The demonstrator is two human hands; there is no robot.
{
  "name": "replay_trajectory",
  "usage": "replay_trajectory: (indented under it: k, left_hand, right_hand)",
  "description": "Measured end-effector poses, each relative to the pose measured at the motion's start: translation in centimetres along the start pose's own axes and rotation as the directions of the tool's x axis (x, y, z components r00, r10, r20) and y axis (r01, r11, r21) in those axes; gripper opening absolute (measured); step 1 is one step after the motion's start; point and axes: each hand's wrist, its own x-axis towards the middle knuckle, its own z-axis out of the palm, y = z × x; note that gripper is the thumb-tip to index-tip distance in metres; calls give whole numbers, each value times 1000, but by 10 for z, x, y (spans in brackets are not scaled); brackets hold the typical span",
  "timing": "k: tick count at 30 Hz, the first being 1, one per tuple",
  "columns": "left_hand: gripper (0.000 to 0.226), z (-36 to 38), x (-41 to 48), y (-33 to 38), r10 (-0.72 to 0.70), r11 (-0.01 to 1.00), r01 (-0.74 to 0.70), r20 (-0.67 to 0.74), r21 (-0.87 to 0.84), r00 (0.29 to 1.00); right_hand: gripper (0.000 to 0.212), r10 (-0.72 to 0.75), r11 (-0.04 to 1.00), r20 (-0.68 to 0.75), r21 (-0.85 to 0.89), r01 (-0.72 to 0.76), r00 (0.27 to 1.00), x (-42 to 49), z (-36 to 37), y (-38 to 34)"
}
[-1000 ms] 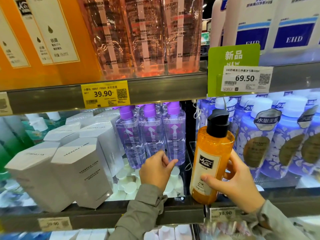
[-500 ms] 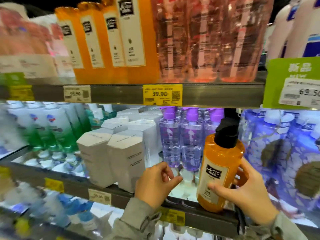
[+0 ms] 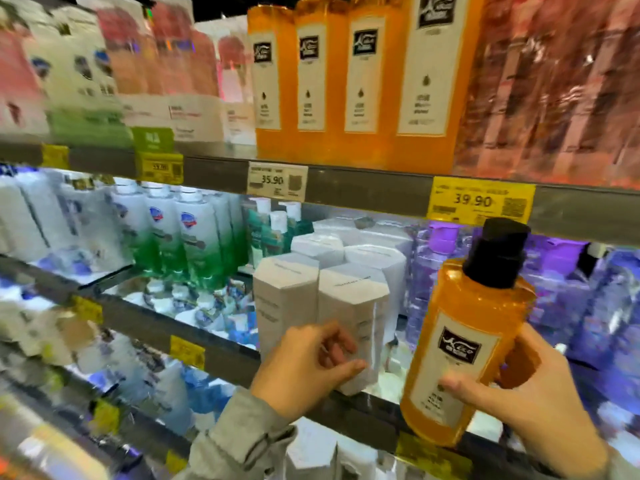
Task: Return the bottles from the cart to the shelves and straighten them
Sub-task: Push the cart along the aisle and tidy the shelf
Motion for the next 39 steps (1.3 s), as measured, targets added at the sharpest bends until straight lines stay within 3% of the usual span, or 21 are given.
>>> replay_trajectory:
  k: [7, 15, 23, 27, 39]
  left_hand:
    - [14, -59, 6, -25, 68, 997, -66, 67, -27, 995]
    - [19, -113, 14, -57, 232, 968, -216, 129, -130, 964]
    - [22, -163, 37, -66, 354, 929, -326, 165, -176, 921]
    - [22, -177, 47, -64, 415, 905, -383, 182, -184, 891]
    - [24, -226, 93, -27, 546, 807, -505, 59, -308, 836]
  right_hand:
    - [90, -42, 998, 33, 39, 41, 999, -3, 58, -25]
    - [86, -33, 997, -60, 63, 37, 998, -2, 129, -55]
    - [112, -157, 987, -83, 28, 160, 984, 15, 170, -78]
    - [104, -209, 977, -127, 25, 214, 970, 24, 184, -93]
    - [114, -309, 949, -190, 7, 315, 932, 71, 187, -144]
